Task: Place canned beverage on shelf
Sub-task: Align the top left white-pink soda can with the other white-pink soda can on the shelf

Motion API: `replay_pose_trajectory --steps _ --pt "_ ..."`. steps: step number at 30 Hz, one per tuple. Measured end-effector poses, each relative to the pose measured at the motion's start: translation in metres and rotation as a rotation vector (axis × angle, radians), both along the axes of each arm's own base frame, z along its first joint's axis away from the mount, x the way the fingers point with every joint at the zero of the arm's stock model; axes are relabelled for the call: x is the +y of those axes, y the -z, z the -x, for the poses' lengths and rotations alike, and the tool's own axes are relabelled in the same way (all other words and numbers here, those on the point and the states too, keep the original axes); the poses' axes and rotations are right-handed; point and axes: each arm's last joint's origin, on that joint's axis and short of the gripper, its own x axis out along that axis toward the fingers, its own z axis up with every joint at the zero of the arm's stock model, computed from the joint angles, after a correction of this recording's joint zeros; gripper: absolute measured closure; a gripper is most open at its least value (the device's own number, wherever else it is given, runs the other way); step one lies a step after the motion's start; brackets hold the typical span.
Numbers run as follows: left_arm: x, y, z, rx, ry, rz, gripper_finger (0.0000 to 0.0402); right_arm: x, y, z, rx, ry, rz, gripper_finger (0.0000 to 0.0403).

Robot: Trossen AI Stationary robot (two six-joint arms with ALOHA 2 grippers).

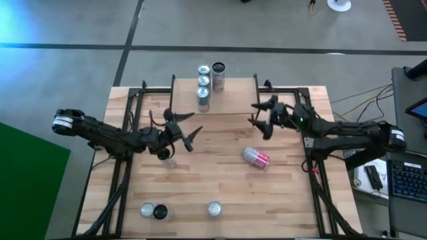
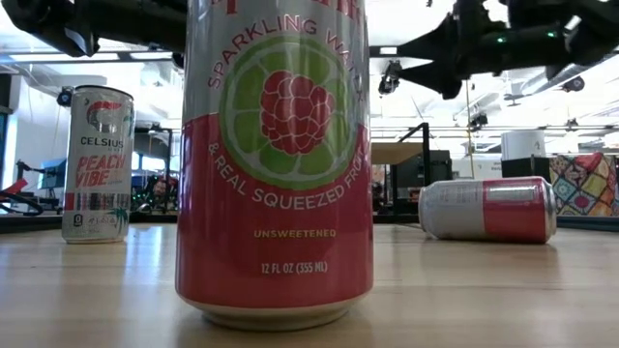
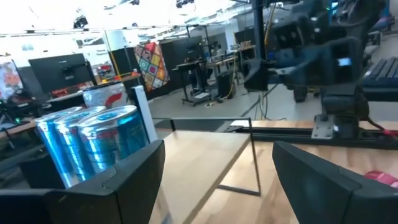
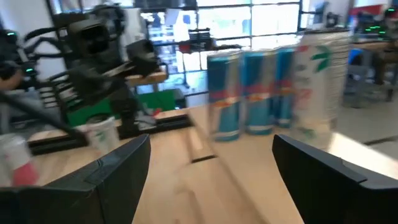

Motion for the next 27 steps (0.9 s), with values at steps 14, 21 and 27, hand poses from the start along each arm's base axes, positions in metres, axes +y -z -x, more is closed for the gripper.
replay_pose_trajectory --steps 14,21,27 --pt "-0.034 0.005 -0.006 -0.032 0.106 0.031 0.0144 0.052 0.042 -0.002 -0.097 -0.164 0.069 0.0077" --pt "-0.056 0.013 -0.006 0.054 0.159 0.144 0.0155 0.064 0.037 -0.023 -0.095 -0.196 0.113 0.0077" --pt "-0.094 0.005 0.016 0.261 0.011 0.174 0.0155 0.071 0.038 -0.044 -0.023 -0.369 0.054 0.0077"
